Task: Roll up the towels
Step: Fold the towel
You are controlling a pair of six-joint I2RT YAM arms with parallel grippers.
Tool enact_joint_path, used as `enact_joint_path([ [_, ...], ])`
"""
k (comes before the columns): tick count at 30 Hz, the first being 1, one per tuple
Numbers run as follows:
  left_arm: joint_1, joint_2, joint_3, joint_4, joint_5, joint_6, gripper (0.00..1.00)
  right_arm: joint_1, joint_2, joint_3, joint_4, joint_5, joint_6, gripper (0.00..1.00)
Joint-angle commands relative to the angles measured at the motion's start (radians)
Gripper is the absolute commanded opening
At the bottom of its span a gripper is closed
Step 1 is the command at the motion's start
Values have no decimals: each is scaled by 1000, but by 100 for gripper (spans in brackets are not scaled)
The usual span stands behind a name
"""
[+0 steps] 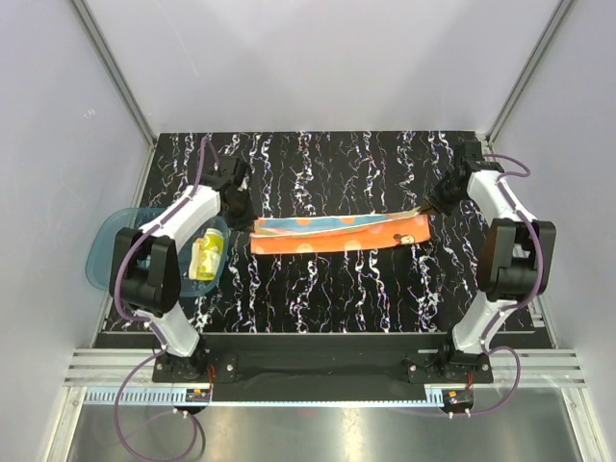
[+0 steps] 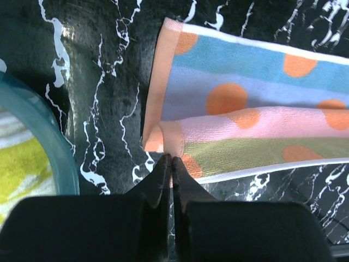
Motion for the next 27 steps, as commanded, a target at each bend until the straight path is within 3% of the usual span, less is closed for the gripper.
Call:
enact_joint_path([
  [1,14,44,70,23,-10,9,0,-4,64,83,-8,-33,-9,0],
  [3,18,72,93,13,-15,7,0,-4,110,111,-22,-33,-9,0],
  [7,41,162,145,5,-10,5,0,-4,179,180,-38,-25,-8,27],
  [10,70,225,200,-1,14,-1,12,-4,240,243,-57,-31,-6,43],
  [11,76,239,231,-6,20,-5,19,-6,256,264,-67,-36,-5,53],
  [13,90,267,255,-7,30,-8,25,-6,286,315,-73,-67,0,60],
  [14,94,276,272,-18,37,-7,32,-6,290,330,-80,-61,1,64],
  [15,97,284,306,-27,40,-7,46,-6,287,343,-87,-55,4,74],
  [18,100,279,350,-52,20,8,56,-6,233,361,-102,-9,-5,84],
  [21,99,220,354,-50,-19,9,69,-3,138,320,-96,45,-26,88],
  [24,90,155,277,-4,-30,-7,70,2,17,196,-18,22,-55,87],
  [27,38,72,191,46,-27,-19,69,23,-66,14,103,-62,-71,78],
])
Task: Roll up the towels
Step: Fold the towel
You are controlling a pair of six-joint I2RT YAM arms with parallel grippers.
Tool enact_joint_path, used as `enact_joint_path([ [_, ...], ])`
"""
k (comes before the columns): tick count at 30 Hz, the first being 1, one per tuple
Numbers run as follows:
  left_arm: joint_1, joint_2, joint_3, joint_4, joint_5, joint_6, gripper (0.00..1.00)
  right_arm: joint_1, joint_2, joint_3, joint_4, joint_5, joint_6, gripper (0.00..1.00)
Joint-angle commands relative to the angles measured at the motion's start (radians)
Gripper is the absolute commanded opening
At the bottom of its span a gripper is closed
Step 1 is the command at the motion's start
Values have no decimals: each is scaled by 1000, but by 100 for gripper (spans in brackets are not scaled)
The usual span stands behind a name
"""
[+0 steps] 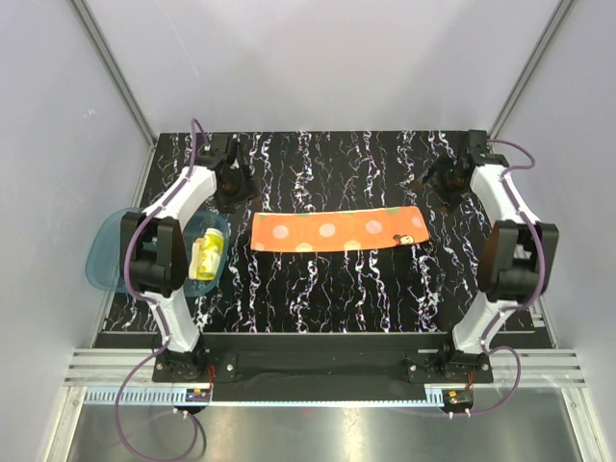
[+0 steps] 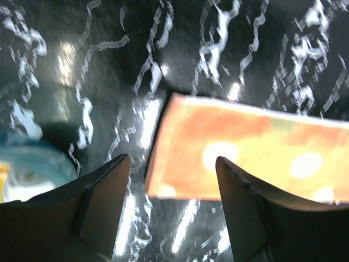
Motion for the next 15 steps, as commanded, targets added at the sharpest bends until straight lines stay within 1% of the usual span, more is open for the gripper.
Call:
enact_joint_path([
  [1,-59,-118,-69,63,-13,-17,68,33,-114,-131,123,-66,-38,69],
  [4,-110,-130,-136,112,6,-34,66,39,-82,-186,146,-100,-50,51],
  [5,-118,-128,-168,141,30,-40,65,39,-48,-192,142,-105,-53,39],
  [8,-141,-122,-216,190,59,-57,64,39,-5,-223,148,-100,-75,31],
  [12,-152,-115,-302,241,58,-69,63,24,21,-261,139,-45,-82,29],
  [15,-152,-101,-331,255,47,-69,62,4,32,-286,137,-4,-88,29],
])
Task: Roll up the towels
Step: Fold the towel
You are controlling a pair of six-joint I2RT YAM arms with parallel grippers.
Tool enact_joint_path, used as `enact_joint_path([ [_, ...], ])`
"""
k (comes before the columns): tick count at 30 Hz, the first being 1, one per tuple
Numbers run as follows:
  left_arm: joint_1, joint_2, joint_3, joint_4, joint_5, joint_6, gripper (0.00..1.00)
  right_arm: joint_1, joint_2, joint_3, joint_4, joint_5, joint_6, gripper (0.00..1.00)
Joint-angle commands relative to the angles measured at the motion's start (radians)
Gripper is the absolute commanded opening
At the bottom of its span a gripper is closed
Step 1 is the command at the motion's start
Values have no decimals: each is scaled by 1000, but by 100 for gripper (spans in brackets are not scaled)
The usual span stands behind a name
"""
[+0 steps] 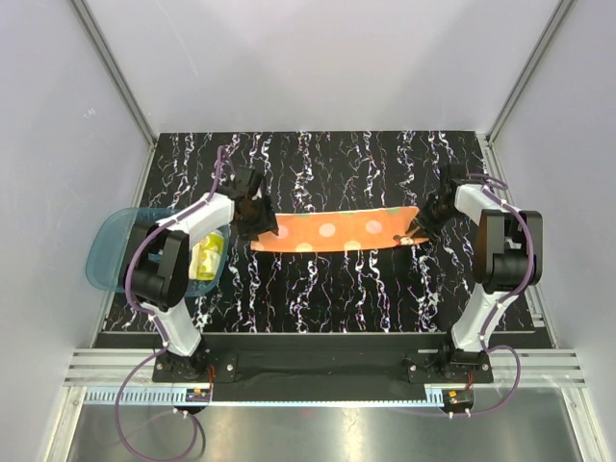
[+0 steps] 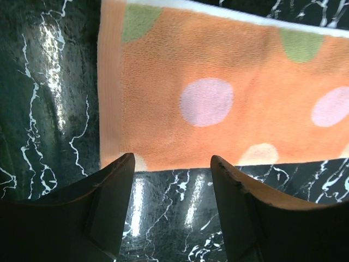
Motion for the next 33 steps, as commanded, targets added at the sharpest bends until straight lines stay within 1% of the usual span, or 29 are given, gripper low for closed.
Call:
enact_joint_path([
  [1,5,15,-37,85,4,-17,62,-27,-9,-16,17,78,-28,29],
  [6,5,29,-108,135,4,-21,61,-49,-33,-48,6,153,-20,31],
  [9,5,41,-137,154,1,-21,61,-52,-59,-42,-20,221,-19,38],
  [10,5,46,-143,158,4,-19,61,-53,-68,-40,-35,270,-16,42],
  [16,5,44,-166,175,18,-14,61,-78,-134,-34,-73,412,3,48],
  [19,-3,17,-146,140,40,1,61,-84,-185,-25,-90,452,4,64],
  [20,-6,7,-137,126,29,9,62,-84,-220,-22,-92,445,3,71],
  [21,-10,-19,-126,112,26,12,63,-84,-243,-25,-92,433,-5,83],
  [22,-13,-31,-106,82,23,18,63,-84,-271,-31,-81,399,-6,89],
  [24,-21,-85,-82,54,14,25,65,-83,-373,-69,-41,361,-16,98],
  [26,-27,-124,-36,2,-5,41,65,-83,-477,-97,-23,325,-13,100],
  [29,-40,-213,23,-53,-28,71,67,-83,-576,-140,-6,285,-35,100],
  [33,-40,-379,93,-96,-71,102,73,-83,-659,-181,-3,209,-54,100],
])
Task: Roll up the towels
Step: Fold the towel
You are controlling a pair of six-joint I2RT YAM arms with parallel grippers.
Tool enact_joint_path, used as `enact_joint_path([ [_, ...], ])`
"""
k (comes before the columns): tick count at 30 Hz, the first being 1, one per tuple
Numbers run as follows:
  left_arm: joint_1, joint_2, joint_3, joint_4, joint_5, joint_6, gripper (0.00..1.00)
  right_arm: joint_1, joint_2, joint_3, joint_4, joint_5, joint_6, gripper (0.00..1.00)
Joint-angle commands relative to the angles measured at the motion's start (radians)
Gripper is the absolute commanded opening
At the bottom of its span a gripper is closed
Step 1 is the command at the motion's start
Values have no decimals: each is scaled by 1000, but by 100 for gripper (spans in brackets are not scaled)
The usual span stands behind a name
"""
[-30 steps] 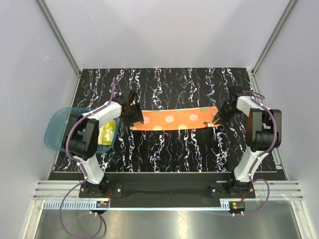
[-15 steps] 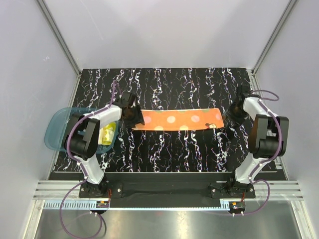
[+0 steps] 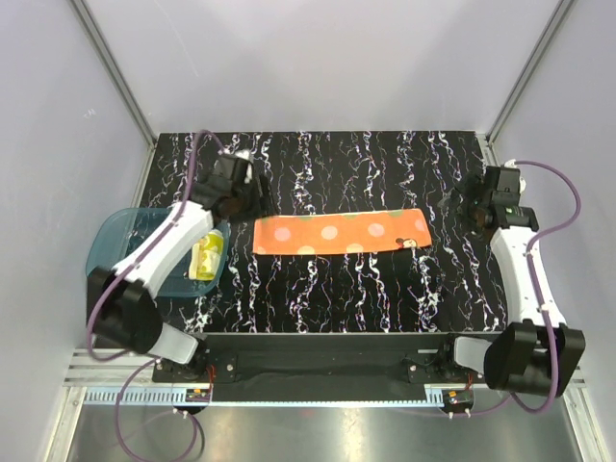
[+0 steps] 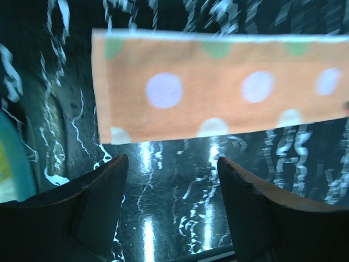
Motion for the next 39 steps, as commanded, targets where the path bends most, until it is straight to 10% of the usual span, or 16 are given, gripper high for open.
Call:
enact_joint_path([
  [1,-1,-169,95,-23,-54,58,75,3,-67,-58,60,-125,-37,100],
  [5,15,-353,15,156,-19,75,99,3,-364,-251,278,-203,-14,100],
  [9,102,-455,-214,356,-3,-80,99,3,-439,-374,363,-248,9,100],
  [17,139,-518,-124,241,101,203,99,3,-502,-486,420,-160,62,100],
  [30,125,-498,-165,180,12,297,99,1,-118,-416,354,-139,141,98],
  [39,125,-483,-145,148,-33,310,99,-10,37,-404,461,-113,158,76],
])
